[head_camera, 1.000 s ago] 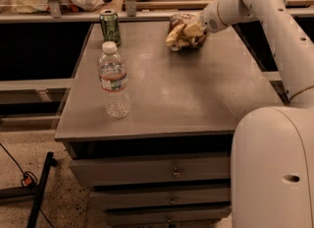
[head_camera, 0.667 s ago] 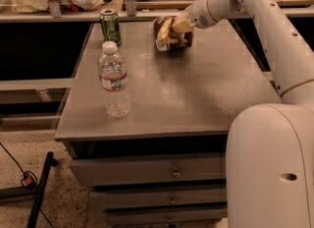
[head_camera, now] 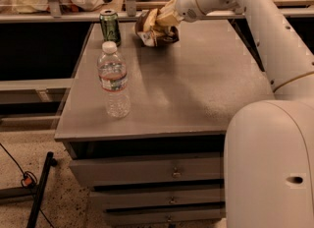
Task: Move brown chip bag near green can
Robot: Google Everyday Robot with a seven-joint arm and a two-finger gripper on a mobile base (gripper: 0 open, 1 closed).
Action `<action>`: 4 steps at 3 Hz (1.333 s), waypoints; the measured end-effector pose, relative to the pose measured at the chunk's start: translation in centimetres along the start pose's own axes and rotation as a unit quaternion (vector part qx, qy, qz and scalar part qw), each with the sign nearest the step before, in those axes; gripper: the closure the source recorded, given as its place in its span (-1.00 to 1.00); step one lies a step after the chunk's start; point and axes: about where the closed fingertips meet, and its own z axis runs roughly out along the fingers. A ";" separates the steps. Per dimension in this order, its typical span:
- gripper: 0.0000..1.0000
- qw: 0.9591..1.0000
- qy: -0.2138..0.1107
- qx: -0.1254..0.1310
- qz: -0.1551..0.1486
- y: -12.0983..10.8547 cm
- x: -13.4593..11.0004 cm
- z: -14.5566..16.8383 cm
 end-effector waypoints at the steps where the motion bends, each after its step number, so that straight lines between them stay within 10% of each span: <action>1: 0.69 1.000 -0.003 -0.008 -0.022 0.7 -1.4 0.7; 4: -0.68 0.999 0.003 -0.018 -0.037 1.7 -2.1 2.2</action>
Offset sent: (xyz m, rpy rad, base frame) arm -0.0190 0.0352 0.0074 -0.0727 -0.0686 0.0654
